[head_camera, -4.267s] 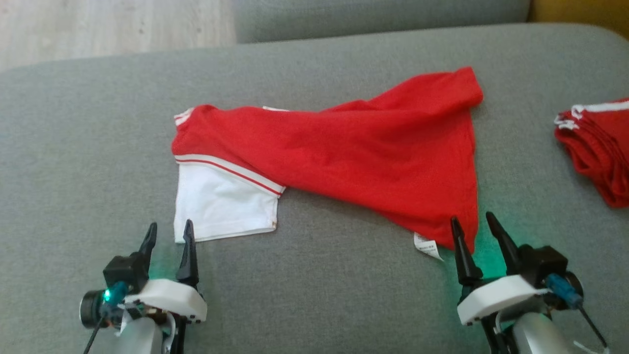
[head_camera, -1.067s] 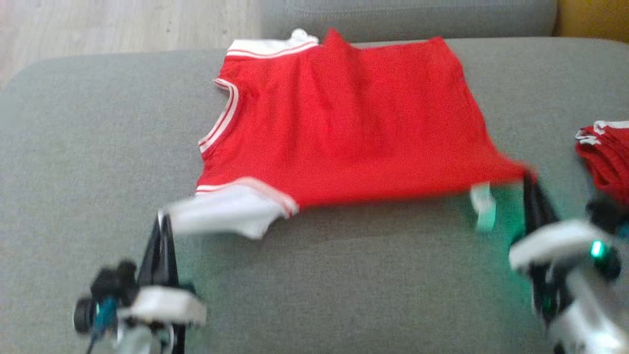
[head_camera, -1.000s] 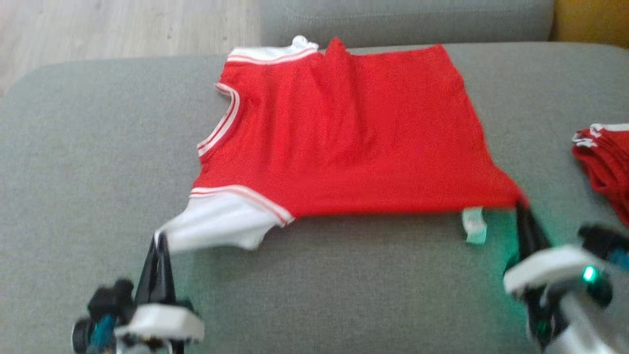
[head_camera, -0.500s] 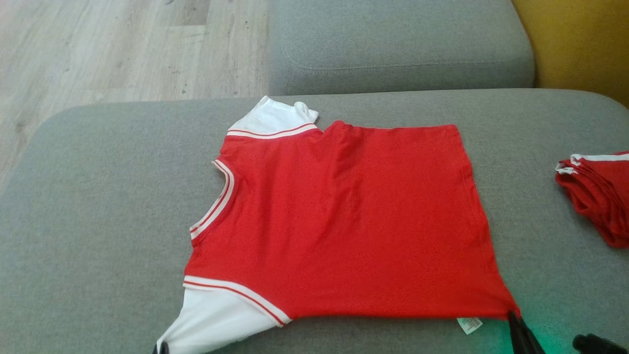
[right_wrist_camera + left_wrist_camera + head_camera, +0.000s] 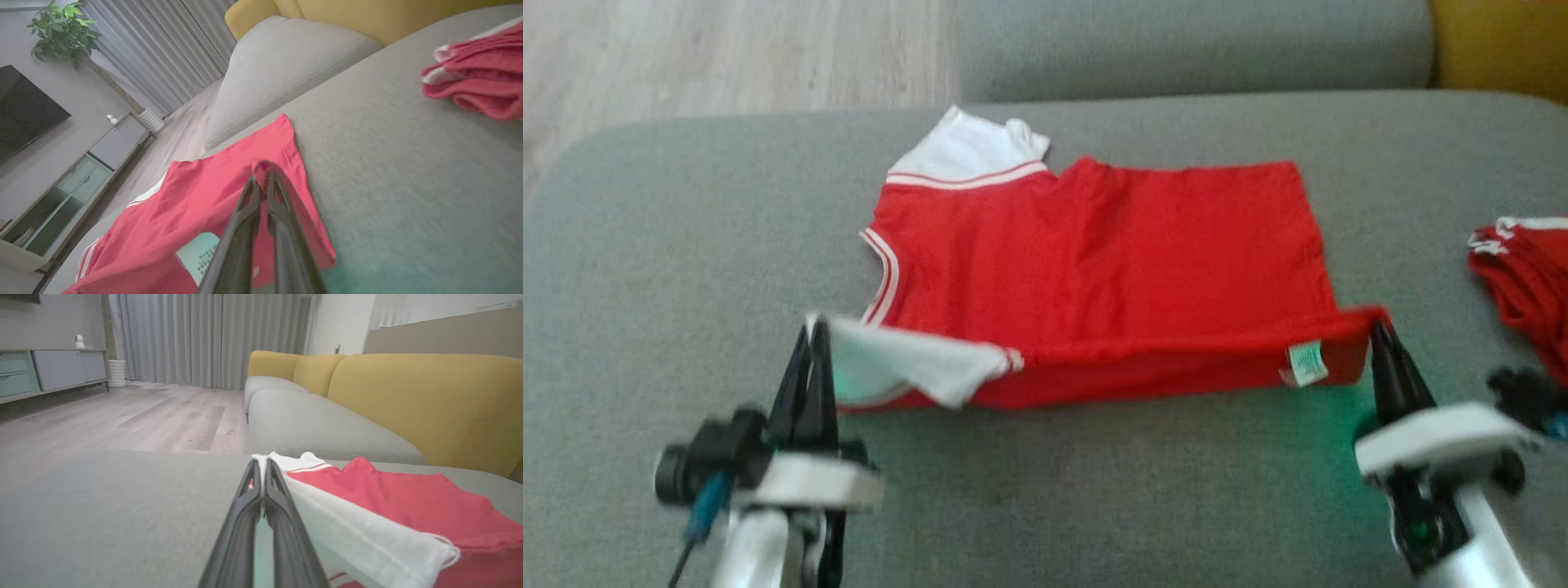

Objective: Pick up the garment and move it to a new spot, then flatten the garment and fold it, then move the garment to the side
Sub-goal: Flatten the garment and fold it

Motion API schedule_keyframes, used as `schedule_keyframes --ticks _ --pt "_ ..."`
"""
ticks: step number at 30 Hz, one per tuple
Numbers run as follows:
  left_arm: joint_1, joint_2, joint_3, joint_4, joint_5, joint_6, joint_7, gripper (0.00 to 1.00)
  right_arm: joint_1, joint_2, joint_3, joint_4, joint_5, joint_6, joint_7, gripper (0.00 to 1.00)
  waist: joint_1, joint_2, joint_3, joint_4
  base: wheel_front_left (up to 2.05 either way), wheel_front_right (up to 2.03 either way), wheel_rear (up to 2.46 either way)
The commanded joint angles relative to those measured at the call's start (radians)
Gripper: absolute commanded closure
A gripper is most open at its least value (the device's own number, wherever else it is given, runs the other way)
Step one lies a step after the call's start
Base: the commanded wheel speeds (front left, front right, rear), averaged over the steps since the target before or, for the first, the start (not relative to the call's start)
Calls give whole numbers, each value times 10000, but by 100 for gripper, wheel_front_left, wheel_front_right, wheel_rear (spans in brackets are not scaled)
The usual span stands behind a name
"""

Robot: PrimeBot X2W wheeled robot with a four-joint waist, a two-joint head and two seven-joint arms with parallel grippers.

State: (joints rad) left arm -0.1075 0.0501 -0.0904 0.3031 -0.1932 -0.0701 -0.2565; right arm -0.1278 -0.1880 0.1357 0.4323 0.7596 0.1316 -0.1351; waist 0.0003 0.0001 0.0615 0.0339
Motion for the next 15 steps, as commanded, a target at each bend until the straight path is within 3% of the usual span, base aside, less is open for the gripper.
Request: schedule_keyframes --ticks 1,9,10,11,12,13,15 --pt "-851 2 287 27 172 26 -53 100 -672 35 114 -164 -211 -9 133 100 -3 -1 379 -149 0 0 0" --pt "-3274 239 484 1952 650 -11 -53 100 -2549 600 -1 1141 -1310 -9 268 100 -3 -1 1112 -354 0 0 0" --pt "-3449 259 523 2169 686 6 -53 100 -2714 650 -32 1381 -1484 -9 176 78 -3 -1 1141 -367 0 0 0" --pt "-3570 267 554 2403 721 35 -53 91 -2863 708 -54 1607 -1653 -9 57 4 -3 -1 1160 -380 0 0 0" --pt "-3639 265 578 2665 744 60 -53 26 -2990 759 -69 1806 -1823 -9 -99 0 -3 -1 1166 -396 0 0 0" --pt "-3694 261 604 2816 770 87 -53 0 -3092 799 -71 1968 -2005 -9 -309 0 -3 -1 1159 -412 0 0 0" --pt "-3614 241 722 2912 798 229 -53 0 -3212 853 -34 2207 -2406 -9 -708 0 -3 -1 1101 -451 0 0 0"
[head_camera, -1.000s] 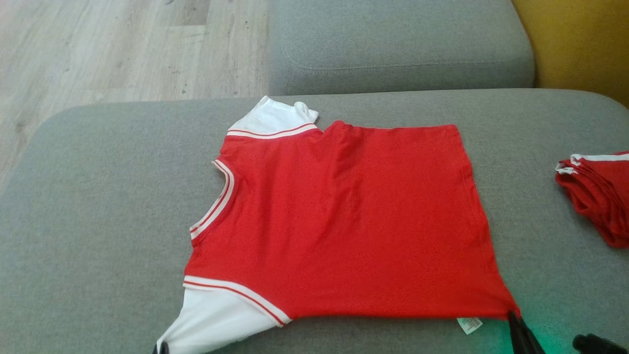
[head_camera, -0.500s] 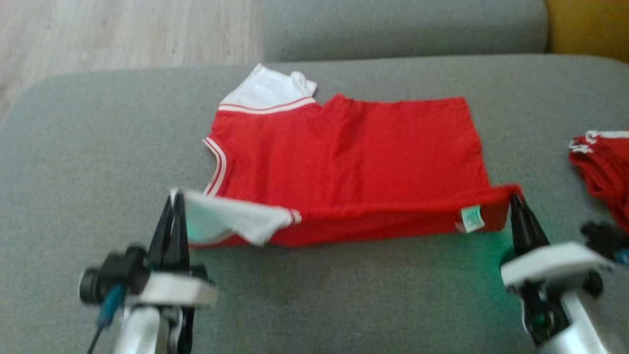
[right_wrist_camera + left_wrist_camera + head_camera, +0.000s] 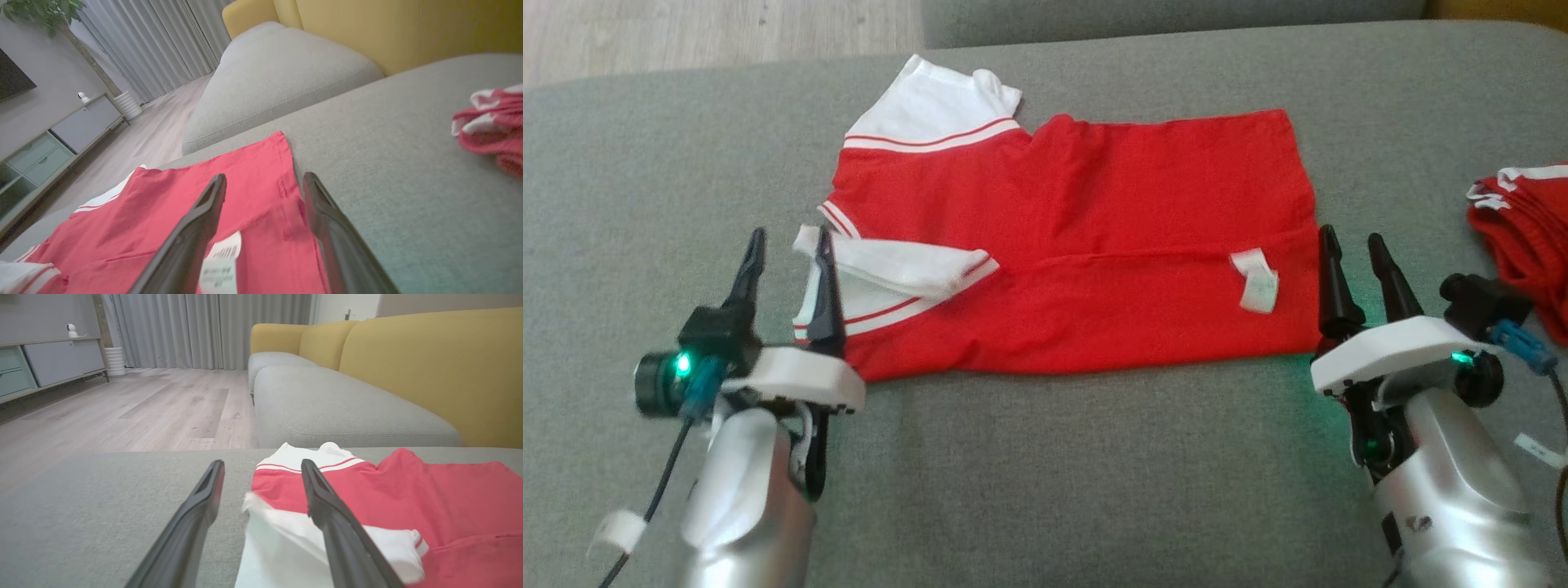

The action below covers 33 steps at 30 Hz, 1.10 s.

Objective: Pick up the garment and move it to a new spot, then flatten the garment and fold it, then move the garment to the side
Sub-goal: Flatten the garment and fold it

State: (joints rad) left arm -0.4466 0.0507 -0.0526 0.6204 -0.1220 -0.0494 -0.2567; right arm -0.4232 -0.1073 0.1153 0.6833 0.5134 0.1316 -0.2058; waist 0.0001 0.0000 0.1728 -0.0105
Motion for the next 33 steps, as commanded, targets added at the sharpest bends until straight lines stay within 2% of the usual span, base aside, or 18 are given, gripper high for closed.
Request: schedule_keyframes --ticks 1,5,8,12,23,33 --pt "-96 218 414 -263 69 75 -51 0 -285 40 164 -231 -191 -9 -185 0 -1 0 -57 -26 0 0 0" --pt "759 157 747 -653 16 269 -51 0 -68 -78 20 -241 -1404 -9 -531 0 -1 0 -341 -108 0 0 0" --pt "1950 97 933 -1358 75 321 -51 0 802 24 -431 -1284 -2718 -9 -553 0 -1 0 -745 -145 0 0 0" --pt "3186 38 928 -2048 112 335 -51 0 2028 252 -672 -1867 -3450 -9 -556 0 -1 0 -1236 -102 0 0 0" --pt "5464 -2 541 -2813 -305 572 -51 0 4193 546 -1048 -2265 -3680 -9 -558 0 -1 0 -1992 -61 0 0 0" --pt "5238 -4 274 -2715 -581 643 -51 0 4118 568 -835 -2254 -3527 -9 -559 0 -1 0 -1866 -25 0 0 0"
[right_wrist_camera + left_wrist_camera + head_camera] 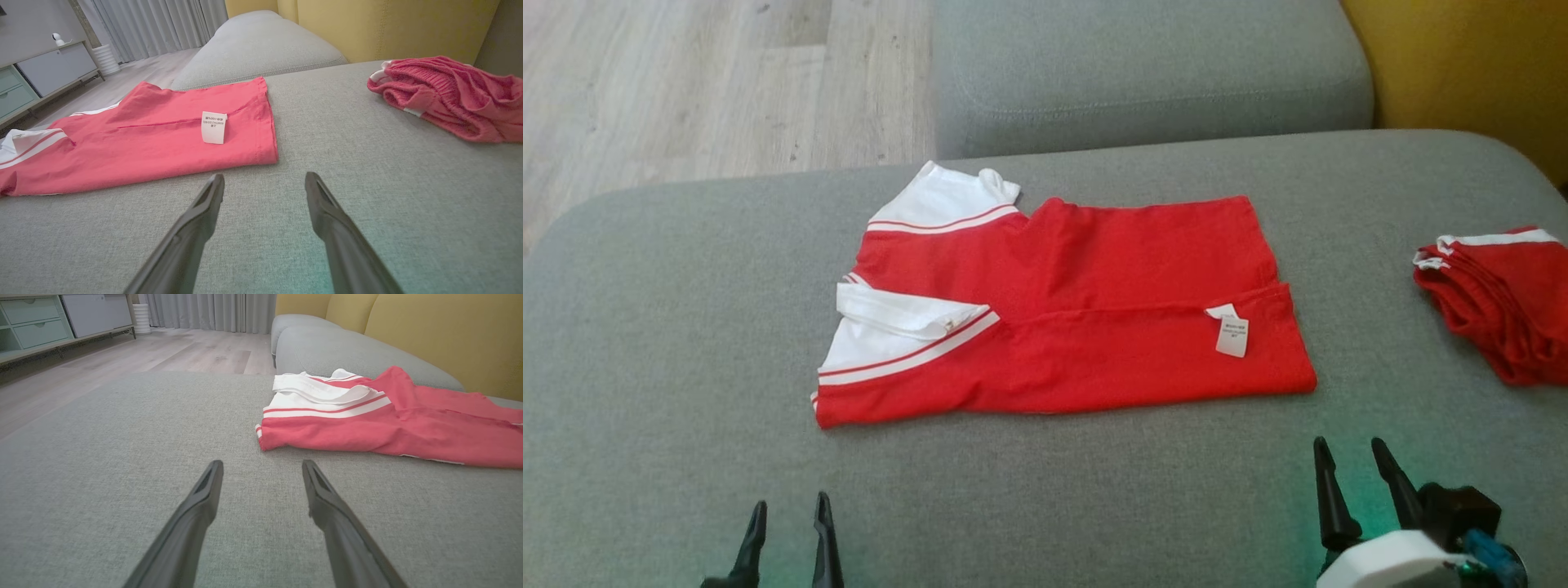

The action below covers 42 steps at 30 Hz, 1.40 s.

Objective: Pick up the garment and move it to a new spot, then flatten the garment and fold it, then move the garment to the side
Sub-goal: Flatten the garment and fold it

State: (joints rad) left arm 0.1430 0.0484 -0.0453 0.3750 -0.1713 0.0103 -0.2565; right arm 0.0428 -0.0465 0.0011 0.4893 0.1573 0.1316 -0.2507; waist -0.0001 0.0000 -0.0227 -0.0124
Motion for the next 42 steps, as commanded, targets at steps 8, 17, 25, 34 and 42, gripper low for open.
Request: schedule_keyframes --ticks 8,17,25,34,42 --pt "-2033 19 192 611 -418 -80 -53 0 -1543 -39 485 -73 218 -9 -110 0 1 0 1053 -107 0 0 0" --pt "-4081 19 611 2604 -513 -422 -53 0 -3455 -38 390 822 238 -9 -110 0 1 0 2219 -371 0 0 0" --pt "-4774 19 -224 5010 -938 -1003 37 0 -4119 -38 431 2736 237 -9 -26 0 1 0 2360 -390 0 0 0" --pt "-4912 18 -1131 6369 -1788 -1186 1 100 -3987 -38 1339 3819 1147 -9 -35 100 1 0 1877 -354 0 0 0" --pt "-3660 18 -766 5092 -1826 -746 -49 100 -2773 -38 636 3237 1394 -9 -106 100 1 0 645 -144 0 0 0"
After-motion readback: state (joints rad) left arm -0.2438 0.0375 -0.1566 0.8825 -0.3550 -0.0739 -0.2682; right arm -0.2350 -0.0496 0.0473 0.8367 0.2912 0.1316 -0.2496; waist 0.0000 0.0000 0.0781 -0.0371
